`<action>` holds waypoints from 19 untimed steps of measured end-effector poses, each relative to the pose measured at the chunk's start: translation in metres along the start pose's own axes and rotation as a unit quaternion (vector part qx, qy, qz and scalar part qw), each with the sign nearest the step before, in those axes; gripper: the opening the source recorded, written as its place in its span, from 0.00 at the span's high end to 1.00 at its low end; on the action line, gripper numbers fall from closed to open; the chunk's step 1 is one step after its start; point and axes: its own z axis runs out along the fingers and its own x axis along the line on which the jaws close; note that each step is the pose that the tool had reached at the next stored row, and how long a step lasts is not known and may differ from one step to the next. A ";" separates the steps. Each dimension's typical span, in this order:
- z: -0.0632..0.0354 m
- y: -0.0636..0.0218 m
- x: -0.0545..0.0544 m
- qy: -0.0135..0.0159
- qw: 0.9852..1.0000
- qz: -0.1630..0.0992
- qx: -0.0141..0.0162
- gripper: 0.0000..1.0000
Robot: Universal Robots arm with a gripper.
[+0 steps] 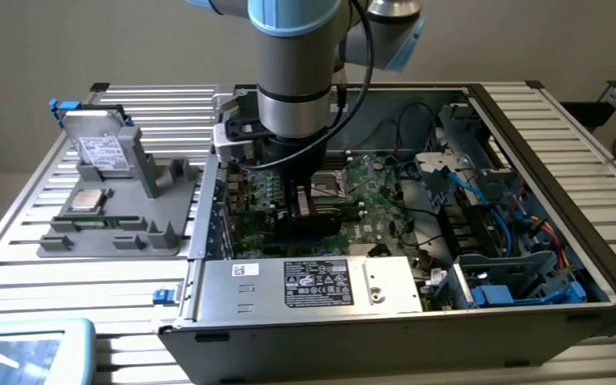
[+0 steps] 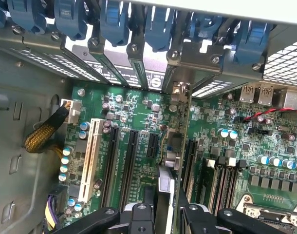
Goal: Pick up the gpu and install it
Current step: 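Insert the gpu into the slot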
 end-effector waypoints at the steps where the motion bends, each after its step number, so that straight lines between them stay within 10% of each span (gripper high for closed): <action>1: 0.0000 0.0001 0.000 -0.001 1.000 0.000 -0.001 0.73; 19: -0.0052 0.0003 0.000 -0.001 1.000 0.000 -0.002 0.73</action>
